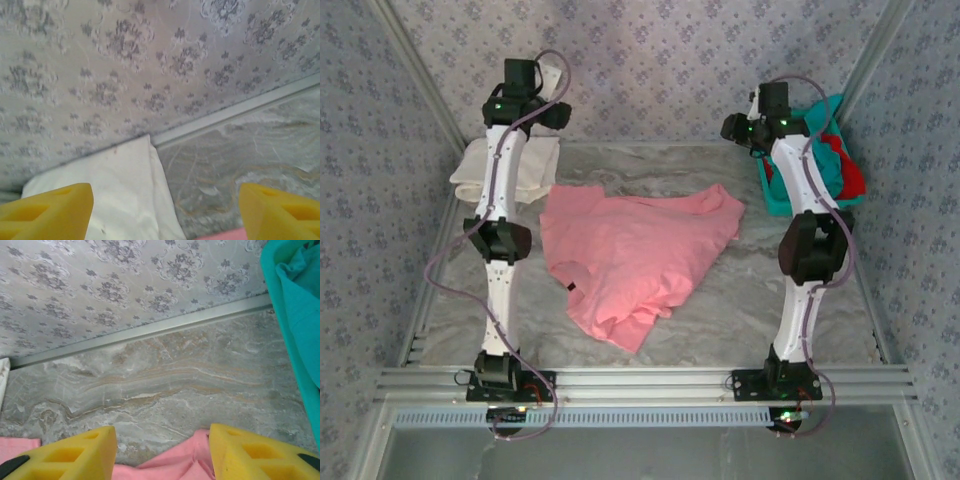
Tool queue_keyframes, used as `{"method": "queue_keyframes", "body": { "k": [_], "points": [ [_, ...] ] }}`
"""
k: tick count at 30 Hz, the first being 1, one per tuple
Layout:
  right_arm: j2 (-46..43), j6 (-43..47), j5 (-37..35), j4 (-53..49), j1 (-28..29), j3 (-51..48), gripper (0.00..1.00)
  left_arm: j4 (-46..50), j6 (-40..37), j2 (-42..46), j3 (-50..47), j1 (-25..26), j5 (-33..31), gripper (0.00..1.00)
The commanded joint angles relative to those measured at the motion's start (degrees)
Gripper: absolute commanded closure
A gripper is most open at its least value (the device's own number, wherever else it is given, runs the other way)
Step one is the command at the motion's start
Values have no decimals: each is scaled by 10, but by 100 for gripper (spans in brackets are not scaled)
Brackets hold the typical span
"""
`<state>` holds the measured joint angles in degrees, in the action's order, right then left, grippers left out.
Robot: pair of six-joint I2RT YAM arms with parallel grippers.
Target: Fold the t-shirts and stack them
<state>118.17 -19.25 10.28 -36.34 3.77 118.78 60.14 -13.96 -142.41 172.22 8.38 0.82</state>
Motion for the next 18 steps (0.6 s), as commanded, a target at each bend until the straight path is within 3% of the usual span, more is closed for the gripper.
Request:
{"method": "queue_keyframes", "body": {
  "k": [1,5,8,10,15,18],
  "points": [
    [-110,6,34,6,16,-88,46,77,48,60,77,47,-5,25],
    [-197,2,15,62,41,-274,45,206,105,25,100,111,-39,29],
    [-198,15,17,71,50,-335,46,283,120,-9,101,175,-95,30],
    [-177,25,17,59,52,-341,47,304,122,-22,101,210,-98,30],
    [-152,42,29,70,51,-360,48,280,134,11,68,225,16,28],
    [-140,36,45,75,50,-361,48,259,141,101,-106,204,87,21]
  ]
}}
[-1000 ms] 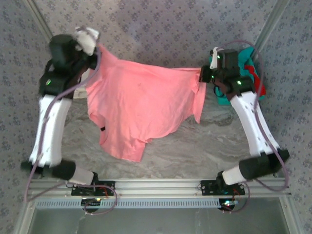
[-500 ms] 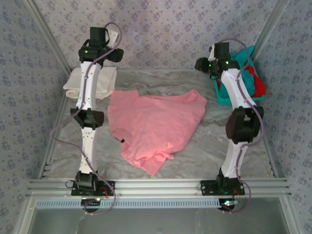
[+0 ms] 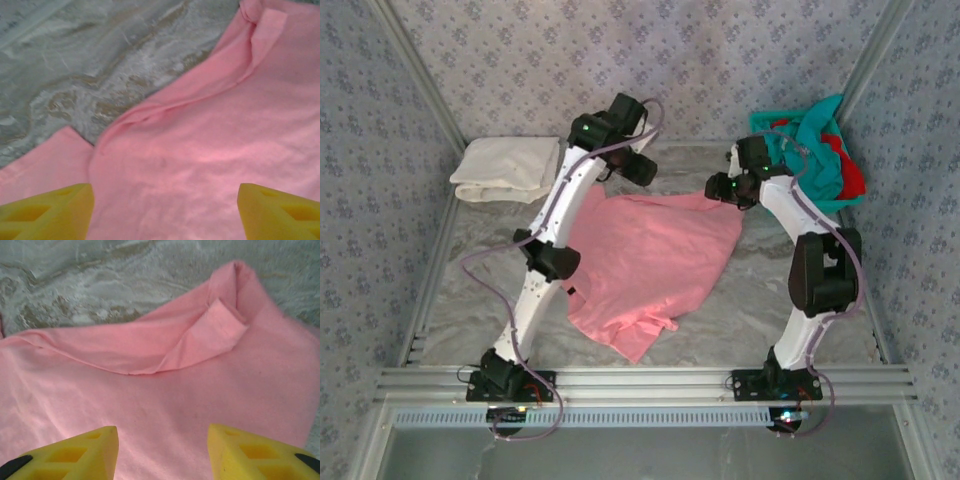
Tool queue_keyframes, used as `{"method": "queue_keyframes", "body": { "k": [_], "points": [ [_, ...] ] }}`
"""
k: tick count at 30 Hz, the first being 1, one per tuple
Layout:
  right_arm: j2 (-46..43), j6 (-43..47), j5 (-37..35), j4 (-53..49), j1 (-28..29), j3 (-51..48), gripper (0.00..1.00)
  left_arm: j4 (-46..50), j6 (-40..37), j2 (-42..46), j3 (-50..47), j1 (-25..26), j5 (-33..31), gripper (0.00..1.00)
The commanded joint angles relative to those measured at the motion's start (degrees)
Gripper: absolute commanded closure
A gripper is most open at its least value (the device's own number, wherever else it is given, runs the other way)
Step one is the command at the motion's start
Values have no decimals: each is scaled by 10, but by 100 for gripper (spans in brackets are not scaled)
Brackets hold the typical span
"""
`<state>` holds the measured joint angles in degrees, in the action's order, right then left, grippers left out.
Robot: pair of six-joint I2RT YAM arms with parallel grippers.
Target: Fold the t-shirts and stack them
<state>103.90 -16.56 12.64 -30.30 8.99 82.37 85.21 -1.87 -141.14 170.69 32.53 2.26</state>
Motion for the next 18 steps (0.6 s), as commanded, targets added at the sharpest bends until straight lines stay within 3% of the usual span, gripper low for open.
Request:
{"method": "queue_keyframes", "body": {
  "k": [1,3,5,7,9,12,18],
  "points": [
    [5,8,25,17,-1,3,48,-12,31,139,-194,-54,85,22],
    [5,7,25,21,0,0,48,-85,29,262,-402,-80,87,21],
    [5,6,20,25,2,0,49,-217,38,407,-622,-113,97,15],
    [13,4,15,24,2,9,49,-344,62,523,-782,-135,113,8],
    [32,4,-1,13,4,34,49,-448,91,595,-900,-140,123,10],
    [71,15,-39,-33,10,86,49,-563,153,632,-1030,-140,152,13],
    [155,17,-84,-108,9,175,48,-738,232,620,-1203,-123,140,16]
  ]
}}
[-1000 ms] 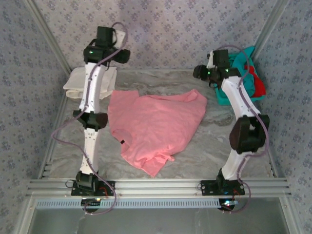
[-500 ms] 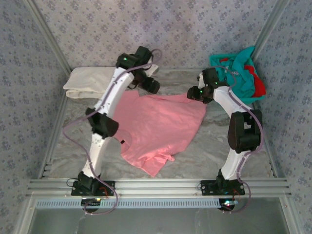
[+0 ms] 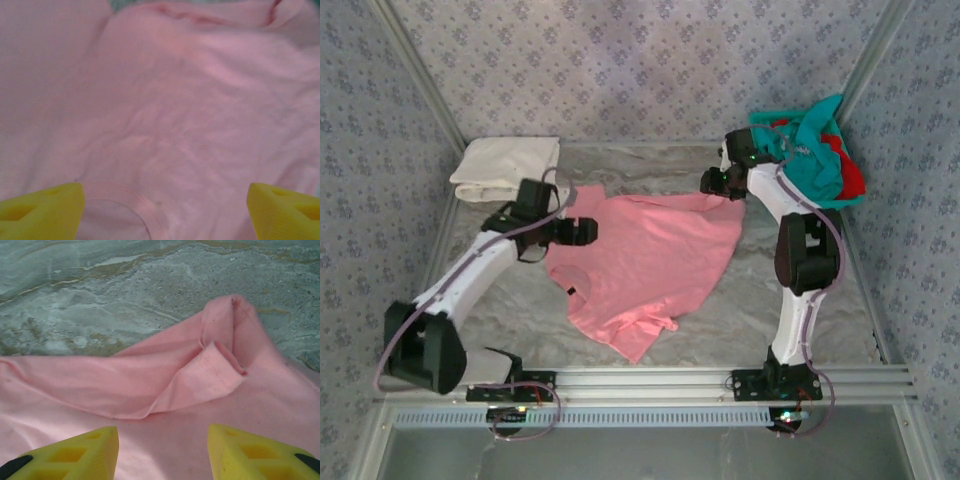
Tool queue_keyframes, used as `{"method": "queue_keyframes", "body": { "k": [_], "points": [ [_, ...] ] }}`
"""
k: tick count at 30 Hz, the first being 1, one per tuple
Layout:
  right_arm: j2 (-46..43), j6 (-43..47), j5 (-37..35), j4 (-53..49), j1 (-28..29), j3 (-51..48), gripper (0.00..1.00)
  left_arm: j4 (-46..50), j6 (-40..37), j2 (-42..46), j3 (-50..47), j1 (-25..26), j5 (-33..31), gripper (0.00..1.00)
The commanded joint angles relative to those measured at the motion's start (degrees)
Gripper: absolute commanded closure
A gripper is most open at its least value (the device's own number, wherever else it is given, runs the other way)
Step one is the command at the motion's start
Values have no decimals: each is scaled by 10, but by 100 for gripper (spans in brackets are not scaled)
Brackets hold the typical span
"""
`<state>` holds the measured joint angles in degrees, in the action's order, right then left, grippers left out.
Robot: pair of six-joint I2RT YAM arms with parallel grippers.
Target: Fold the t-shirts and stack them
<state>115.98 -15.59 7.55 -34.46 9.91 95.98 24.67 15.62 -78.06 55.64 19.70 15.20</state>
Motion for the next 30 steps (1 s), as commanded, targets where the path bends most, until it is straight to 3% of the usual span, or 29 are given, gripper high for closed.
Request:
{"method": "queue_keyframes", "body": {
  "k": [1,5,13,17,23,30],
  "points": [
    [44,3,-37,-62,0,44,48,-157,63,-14,-71,11,-3,15],
    [98,-15,-41,-72,1,94,48,-173,53,-46,-81,32,-54,15],
    [187,-41,-52,-94,1,170,49,-270,84,-83,-146,46,-69,15],
    [217,-37,-35,-92,-2,195,67,-333,105,-98,-186,48,-71,16],
    [179,-38,-10,-66,-1,199,94,-339,104,-102,-189,54,-77,15],
    [134,-99,41,-61,-10,240,100,-339,98,-111,-191,60,-76,15]
  ]
}}
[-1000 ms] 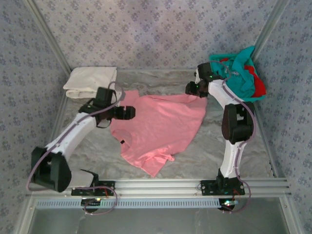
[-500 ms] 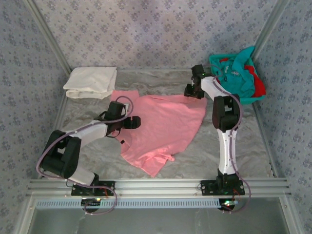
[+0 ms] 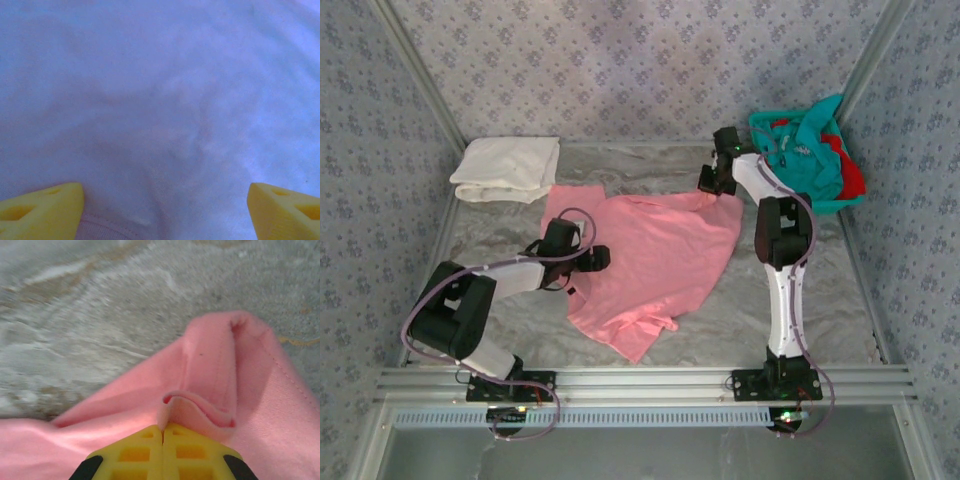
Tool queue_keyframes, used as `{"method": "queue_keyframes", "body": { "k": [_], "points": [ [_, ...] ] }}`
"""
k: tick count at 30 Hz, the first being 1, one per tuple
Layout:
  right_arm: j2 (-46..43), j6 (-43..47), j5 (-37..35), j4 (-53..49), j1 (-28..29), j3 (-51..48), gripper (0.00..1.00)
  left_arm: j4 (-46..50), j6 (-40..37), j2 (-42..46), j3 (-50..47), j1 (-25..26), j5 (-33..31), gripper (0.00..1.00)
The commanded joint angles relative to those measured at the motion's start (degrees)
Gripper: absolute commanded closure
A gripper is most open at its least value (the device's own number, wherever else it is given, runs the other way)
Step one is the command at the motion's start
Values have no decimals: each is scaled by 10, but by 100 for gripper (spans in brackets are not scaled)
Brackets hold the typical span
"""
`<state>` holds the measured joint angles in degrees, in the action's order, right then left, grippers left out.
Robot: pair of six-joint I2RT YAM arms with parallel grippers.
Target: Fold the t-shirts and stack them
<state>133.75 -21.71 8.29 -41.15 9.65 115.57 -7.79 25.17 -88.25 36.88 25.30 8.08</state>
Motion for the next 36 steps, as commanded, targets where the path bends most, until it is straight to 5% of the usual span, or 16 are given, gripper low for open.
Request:
{"method": "queue_keyframes", "body": {
  "k": [1,14,17,22,27,36],
  "points": [
    [-38,-48,36,9,-8,55,100,-16,2,-10,-5,5,-4,15],
    [113,-272,93,96,-47,225,100,-60,-13,33,-50,45,-25,15],
    [121,-295,121,127,-49,240,74,-72,-17,42,-69,65,-44,15],
    [83,-252,134,122,-27,245,58,-143,-34,78,-122,114,-105,14],
    [43,-202,108,70,-9,244,53,-184,-83,91,-145,167,-197,13],
    [1,-150,63,-31,11,281,38,-203,-87,67,-164,166,-183,13]
  ]
}}
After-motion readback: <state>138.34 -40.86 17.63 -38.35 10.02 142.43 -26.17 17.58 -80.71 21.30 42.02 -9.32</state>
